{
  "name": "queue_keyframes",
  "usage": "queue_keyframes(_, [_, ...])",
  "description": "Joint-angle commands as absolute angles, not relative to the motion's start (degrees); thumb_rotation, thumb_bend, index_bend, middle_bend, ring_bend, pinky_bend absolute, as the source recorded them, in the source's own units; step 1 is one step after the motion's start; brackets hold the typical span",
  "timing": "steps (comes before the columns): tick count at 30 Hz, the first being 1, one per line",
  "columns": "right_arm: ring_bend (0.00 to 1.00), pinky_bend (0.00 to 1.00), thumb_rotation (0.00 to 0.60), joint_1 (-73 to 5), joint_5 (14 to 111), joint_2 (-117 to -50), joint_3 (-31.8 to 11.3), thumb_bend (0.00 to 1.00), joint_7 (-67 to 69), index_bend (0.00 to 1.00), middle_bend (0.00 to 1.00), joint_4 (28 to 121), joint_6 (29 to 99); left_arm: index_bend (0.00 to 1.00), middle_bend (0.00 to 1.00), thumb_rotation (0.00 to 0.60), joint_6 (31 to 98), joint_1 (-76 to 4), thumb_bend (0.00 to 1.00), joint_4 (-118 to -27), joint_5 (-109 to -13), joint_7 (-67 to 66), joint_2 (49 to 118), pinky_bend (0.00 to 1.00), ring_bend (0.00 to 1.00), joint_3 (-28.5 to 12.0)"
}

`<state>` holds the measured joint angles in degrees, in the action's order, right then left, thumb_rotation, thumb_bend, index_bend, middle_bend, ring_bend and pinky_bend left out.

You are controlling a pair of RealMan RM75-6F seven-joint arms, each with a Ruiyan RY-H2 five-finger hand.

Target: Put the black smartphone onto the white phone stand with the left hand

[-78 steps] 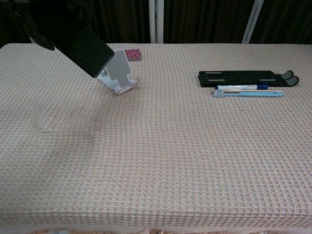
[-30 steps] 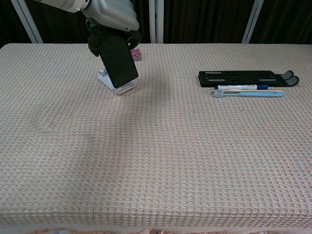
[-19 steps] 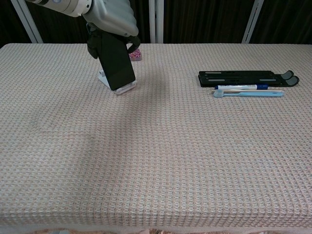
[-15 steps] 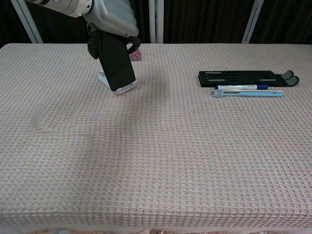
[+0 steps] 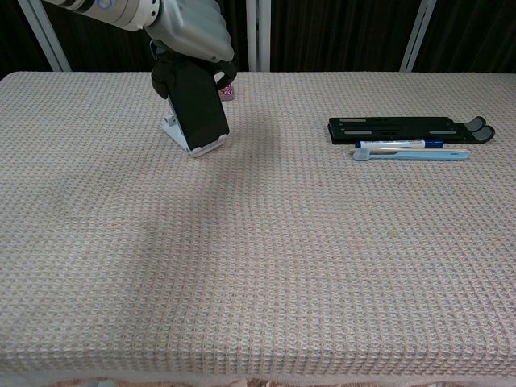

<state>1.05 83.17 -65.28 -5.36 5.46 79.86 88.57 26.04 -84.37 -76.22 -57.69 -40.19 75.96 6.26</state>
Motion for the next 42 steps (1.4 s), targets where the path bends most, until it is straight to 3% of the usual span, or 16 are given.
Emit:
queue_keyframes(1, [0.0, 0.0, 0.6, 1.0, 83.0, -65.2, -5.4, 0.24, 5.5, 0.0, 0.0, 79.9, 88.5, 0.62, 0.56, 0.6, 25.8, -84.3, 0.44, -75.9, -58.3, -39.5, 76.2, 0.29, 0.49, 6.3])
queue_keyframes(17, [0.0, 0.0, 0.6, 0.7, 82.7, -64.8, -5.6, 0.24, 4.8, 0.0, 0.0, 80.6, 87.9, 0.6, 0.52, 0.6, 24.8, -84.7, 0.44, -75.1, -59.1, -38.0, 76.2, 0.29, 0.43, 7.4])
queue_keyframes(28, [0.0, 0.0, 0.6, 1.0, 82.2, -64.6, -5.6, 0.25, 4.6, 0.0, 0.0, 80.8, 87.8, 0.44, 0.37, 0.6, 24.9, -85.0, 0.4, -75.0, -59.6, -37.5, 76.2, 0.29, 0.31, 8.0])
queue_keyframes(34, [0.0, 0.0, 0.6, 1.0, 82.1, -64.8, -5.4, 0.27, 4.6, 0.0, 0.0, 80.6, 87.5, 0.28, 0.24, 0.6, 24.8, -85.1, 0.3, -74.8, -59.7, -37.2, 76.4, 0.29, 0.23, 8.2])
queue_keyframes(42, [0.0, 0.0, 0.6, 1.1, 81.9, -65.0, -5.5, 0.28, 5.1, 0.0, 0.0, 80.0, 87.5, 0.18, 0.18, 0.6, 25.2, -85.2, 0.26, -74.6, -58.4, -38.0, 76.4, 0.28, 0.18, 9.1])
